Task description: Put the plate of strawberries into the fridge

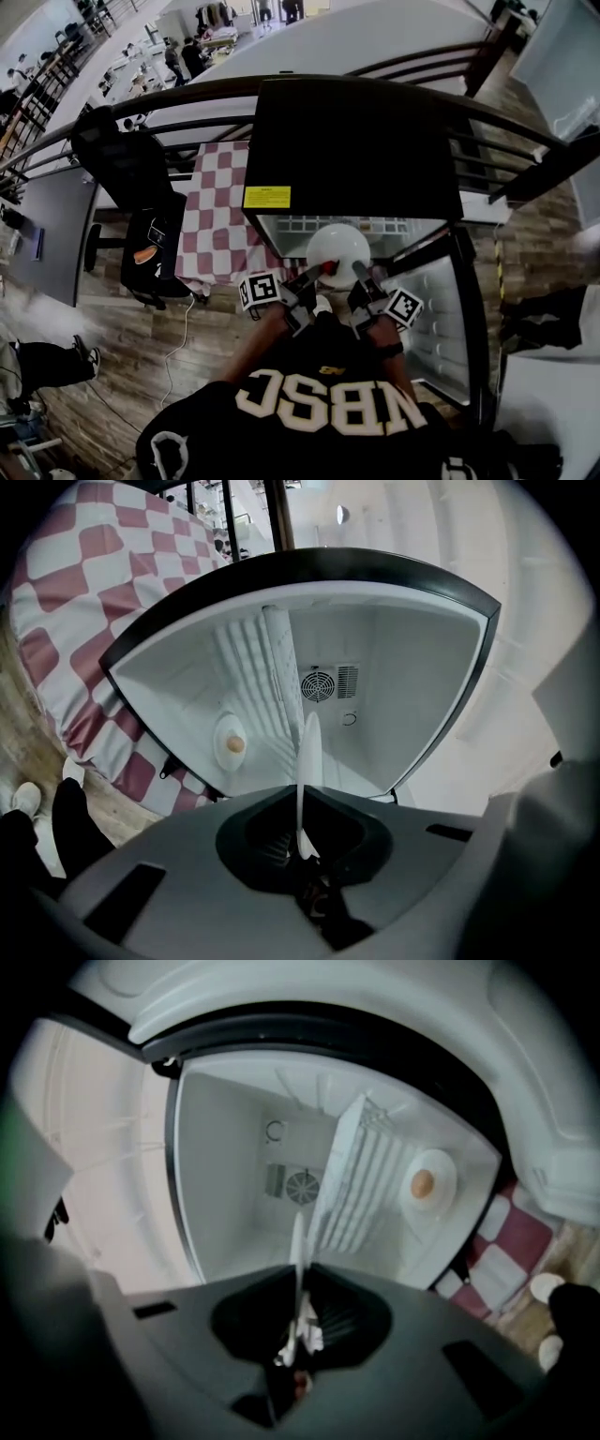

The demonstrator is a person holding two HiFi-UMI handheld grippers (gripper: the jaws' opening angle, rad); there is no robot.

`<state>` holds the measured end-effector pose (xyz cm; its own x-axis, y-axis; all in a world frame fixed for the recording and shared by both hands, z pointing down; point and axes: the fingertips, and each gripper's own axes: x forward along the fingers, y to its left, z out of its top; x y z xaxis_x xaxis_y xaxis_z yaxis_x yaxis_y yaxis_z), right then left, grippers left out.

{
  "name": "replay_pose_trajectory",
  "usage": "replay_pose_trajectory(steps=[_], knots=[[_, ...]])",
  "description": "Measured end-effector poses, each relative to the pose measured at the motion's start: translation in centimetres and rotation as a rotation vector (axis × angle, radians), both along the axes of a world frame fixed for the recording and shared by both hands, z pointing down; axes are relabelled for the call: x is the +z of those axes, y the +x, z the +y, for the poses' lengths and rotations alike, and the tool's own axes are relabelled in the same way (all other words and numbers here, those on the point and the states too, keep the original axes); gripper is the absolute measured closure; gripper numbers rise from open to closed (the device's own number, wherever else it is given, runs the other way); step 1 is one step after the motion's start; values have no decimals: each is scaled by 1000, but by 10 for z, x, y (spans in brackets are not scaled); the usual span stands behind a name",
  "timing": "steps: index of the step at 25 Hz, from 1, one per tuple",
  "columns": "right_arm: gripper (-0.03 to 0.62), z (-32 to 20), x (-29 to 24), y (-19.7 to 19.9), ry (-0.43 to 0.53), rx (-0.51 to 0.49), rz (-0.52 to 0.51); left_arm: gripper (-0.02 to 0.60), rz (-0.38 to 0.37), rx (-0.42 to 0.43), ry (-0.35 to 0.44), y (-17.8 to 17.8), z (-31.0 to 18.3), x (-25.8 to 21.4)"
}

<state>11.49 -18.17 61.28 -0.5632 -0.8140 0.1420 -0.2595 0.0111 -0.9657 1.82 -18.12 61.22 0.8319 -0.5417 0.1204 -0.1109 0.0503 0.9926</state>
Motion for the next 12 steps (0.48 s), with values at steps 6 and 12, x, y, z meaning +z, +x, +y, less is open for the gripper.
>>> replay_pose_trajectory(steps=[6, 12], knots=[[546, -22, 2, 1, -11, -12, -25, 557, 6, -30, -39, 1, -21, 5], [545, -37, -1, 2, -46, -30, 43, 557, 23, -50, -58, 3, -38, 1]])
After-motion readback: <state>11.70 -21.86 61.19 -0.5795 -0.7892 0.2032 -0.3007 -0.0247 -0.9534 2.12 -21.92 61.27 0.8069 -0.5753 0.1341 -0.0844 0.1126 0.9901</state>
